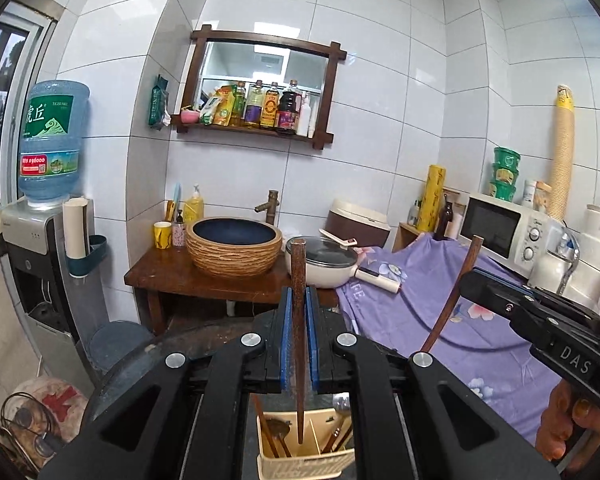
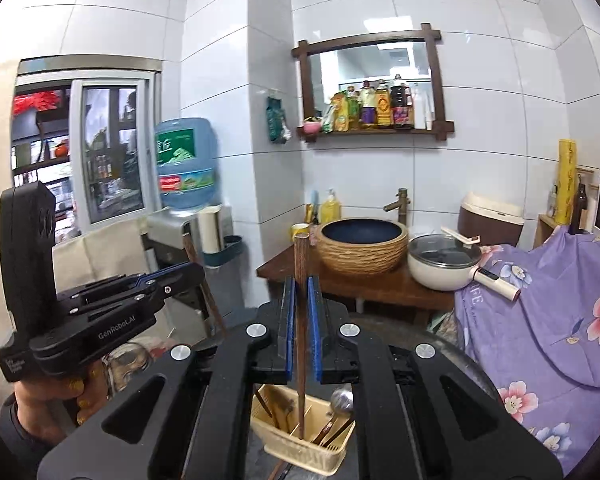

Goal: Organize utensils
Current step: 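Lower both chopsticks into the holder and open both tools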

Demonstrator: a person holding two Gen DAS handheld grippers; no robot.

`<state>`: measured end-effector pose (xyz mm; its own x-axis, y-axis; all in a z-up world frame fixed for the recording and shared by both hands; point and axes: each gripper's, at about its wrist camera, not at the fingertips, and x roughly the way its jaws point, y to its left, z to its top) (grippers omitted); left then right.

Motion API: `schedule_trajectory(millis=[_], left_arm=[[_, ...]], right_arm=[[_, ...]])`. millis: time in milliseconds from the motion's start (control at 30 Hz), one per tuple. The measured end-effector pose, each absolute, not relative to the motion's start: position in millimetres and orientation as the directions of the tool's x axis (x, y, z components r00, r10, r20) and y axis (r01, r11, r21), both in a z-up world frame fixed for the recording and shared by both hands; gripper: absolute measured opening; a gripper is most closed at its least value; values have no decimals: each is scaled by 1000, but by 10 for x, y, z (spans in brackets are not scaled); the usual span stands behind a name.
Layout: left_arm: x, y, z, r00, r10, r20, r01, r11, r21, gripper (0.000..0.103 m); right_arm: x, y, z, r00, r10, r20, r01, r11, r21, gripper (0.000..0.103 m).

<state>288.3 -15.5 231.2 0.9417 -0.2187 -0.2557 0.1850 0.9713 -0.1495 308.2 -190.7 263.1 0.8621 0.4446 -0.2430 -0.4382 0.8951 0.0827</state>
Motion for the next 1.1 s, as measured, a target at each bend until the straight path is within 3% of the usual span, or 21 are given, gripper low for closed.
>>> schedule_trajectory(millis=[467, 867, 1100], left_arm=[[3219, -130, 1505, 897, -222, -381, 165, 970, -176, 7], [3368, -84, 1050, 846, -220, -486, 139, 971, -197, 7], [3355, -113, 1015, 850, -208, -485, 134, 974, -184, 7]], right_arm=[[3546, -1896, 1670, 828, 416, -375, -379, 909, 171, 7], [3673, -1984, 1351, 814, 388, -433, -326, 921, 212, 7], [3711, -2032, 1261, 817, 367, -445, -300, 929, 215, 7]])
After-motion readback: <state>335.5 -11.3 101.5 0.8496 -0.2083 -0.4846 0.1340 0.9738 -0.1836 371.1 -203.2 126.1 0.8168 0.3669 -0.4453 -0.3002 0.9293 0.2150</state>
